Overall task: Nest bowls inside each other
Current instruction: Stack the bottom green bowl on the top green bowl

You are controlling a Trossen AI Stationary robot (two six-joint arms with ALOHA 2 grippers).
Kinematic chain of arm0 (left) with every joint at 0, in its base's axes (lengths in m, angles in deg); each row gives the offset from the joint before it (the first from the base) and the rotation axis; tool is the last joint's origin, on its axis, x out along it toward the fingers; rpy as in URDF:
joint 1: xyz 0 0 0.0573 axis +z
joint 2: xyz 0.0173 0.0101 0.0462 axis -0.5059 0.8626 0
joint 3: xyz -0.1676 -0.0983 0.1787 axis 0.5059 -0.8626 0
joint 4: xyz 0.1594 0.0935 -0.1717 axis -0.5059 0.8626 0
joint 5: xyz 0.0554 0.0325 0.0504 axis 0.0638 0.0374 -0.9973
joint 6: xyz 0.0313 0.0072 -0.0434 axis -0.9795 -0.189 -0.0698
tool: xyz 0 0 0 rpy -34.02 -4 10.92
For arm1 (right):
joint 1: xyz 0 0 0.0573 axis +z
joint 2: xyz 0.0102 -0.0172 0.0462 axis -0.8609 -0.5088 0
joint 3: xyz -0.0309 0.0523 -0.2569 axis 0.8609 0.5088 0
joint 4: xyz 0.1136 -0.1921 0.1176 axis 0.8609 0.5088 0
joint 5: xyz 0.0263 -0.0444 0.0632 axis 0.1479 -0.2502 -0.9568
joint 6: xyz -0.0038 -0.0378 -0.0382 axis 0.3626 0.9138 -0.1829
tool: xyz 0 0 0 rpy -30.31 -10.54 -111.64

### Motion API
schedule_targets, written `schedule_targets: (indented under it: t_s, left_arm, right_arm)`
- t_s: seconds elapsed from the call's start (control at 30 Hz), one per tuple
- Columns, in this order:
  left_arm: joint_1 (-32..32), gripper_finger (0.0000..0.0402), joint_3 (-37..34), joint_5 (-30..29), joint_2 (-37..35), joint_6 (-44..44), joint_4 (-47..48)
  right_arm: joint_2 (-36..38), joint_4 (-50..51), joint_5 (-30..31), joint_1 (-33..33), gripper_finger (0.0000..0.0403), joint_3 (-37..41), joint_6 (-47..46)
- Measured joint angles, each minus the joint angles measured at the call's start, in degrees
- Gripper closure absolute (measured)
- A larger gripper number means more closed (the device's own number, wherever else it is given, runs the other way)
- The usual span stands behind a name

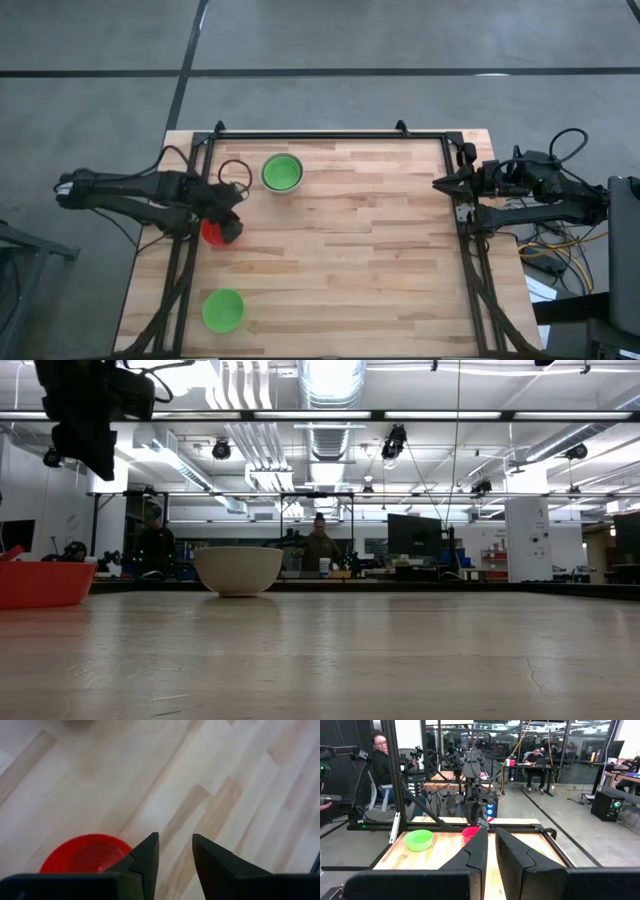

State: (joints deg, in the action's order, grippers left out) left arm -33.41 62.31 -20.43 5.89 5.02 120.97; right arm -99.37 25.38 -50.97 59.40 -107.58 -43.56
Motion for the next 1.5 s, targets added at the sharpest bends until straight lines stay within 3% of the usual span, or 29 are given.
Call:
schedule_targets:
  t_s: [0.5, 0.83, 1.5]
  left_arm:
    - [-17.3, 0.028, -1.0, -1.1, 0.0, 2.8, -0.6]
    - [-28.5, 0.028, -3.3, -2.7, 0.0, 3.2, -6.5]
    - [-38.2, 0.028, -13.1, -2.9, 0.4, 6.6, -21.2]
  right_arm:
    - [0.0, 0.0, 0.0, 0.0, 0.0369, 0.0, 0.0]
    - [0.0, 0.0, 0.0, 0.0, 0.0369, 0.0, 0.0]
    - [0.0, 0.0, 0.0, 0.0, 0.0369, 0.0, 0.0]
